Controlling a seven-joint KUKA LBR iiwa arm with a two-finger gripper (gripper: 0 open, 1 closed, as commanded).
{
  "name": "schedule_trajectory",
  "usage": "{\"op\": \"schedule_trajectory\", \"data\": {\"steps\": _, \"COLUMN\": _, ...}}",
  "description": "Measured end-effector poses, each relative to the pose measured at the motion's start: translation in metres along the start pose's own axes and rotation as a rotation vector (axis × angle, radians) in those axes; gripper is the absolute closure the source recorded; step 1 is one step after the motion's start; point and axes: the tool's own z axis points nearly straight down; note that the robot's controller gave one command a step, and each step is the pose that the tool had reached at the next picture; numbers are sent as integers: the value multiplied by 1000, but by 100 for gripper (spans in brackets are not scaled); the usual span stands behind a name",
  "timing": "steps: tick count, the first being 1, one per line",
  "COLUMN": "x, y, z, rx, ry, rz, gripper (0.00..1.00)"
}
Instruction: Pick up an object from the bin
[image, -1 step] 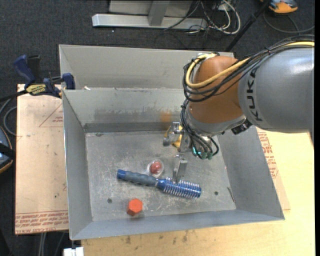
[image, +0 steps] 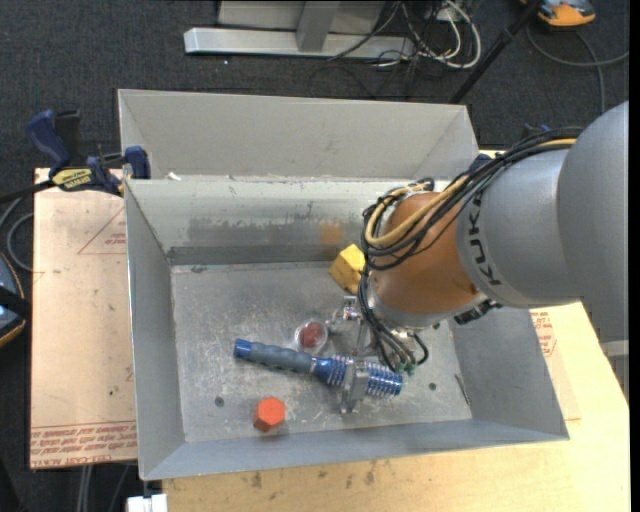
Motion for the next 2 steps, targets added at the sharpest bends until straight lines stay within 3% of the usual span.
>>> {"op": "schedule_trajectory", "data": {"steps": 1, "x": -1, "y": 0, "z": -3, "rx": 0, "ry": -2, "rz": -1, "gripper": 100}}
{"op": "schedule_trajectory", "data": {"steps": 2, "x": -13, "y": 2, "z": -131, "rx": 2, "ry": -5, "rz": -21, "gripper": 100}}
